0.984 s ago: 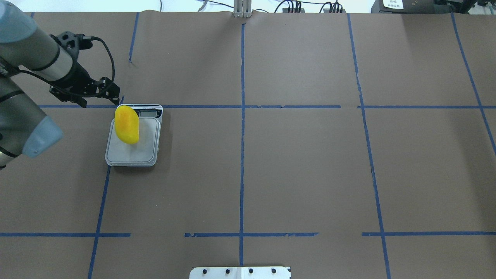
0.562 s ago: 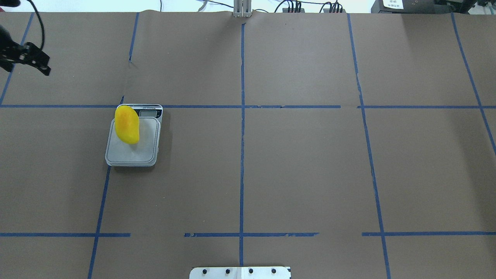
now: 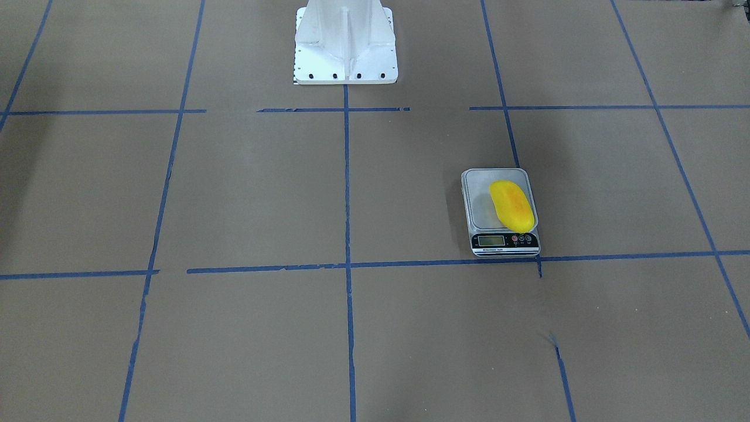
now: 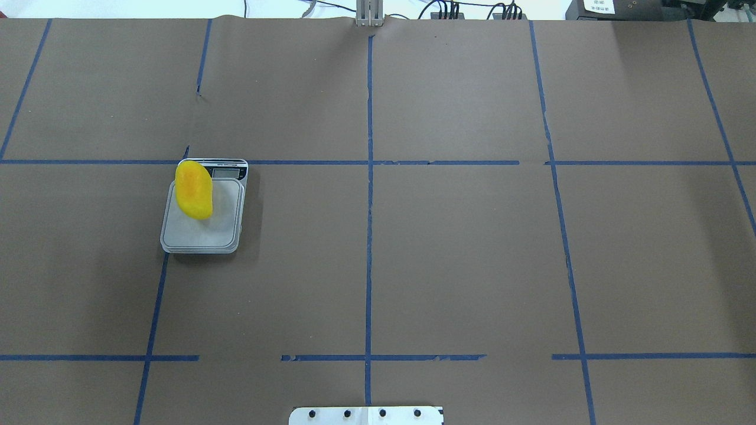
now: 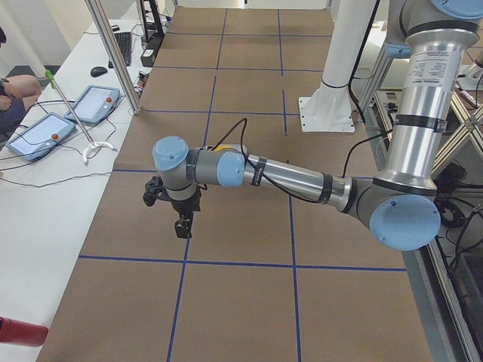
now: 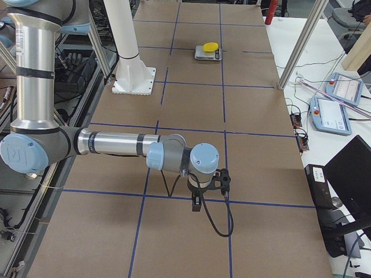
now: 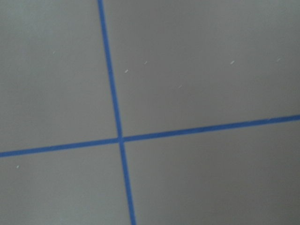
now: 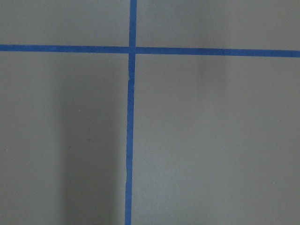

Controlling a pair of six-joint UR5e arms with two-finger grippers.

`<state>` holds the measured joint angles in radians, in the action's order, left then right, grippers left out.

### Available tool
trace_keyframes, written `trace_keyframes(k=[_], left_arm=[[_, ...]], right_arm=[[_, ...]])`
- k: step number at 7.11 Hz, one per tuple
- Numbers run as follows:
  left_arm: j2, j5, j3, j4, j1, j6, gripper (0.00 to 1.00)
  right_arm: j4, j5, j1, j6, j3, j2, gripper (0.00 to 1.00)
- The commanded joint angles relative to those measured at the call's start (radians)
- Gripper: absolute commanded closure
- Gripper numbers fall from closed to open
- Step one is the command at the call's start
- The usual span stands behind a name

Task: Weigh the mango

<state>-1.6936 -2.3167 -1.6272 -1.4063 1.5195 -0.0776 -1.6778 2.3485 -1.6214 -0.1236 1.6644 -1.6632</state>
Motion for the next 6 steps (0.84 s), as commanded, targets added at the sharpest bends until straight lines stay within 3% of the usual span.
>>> trace_keyframes(k=[1, 3, 6], left_arm=[[0.012, -0.009, 0.079, 0.0, 0.014, -0.031, 0.0], [0.055, -0.064, 0.089, -0.009, 0.045, -0.095, 0.0], [0.061, -0.075, 0.081, -0.01, 0.05, -0.096, 0.0]], right_arm=[[0.0, 0.0, 0.0, -0.001, 0.0, 0.0, 0.0], [0.001, 0.0, 0.0, -0.001, 0.0, 0.0, 0.0], [0.0, 0.0, 0.0, -0.001, 0.0, -0.001, 0.0]])
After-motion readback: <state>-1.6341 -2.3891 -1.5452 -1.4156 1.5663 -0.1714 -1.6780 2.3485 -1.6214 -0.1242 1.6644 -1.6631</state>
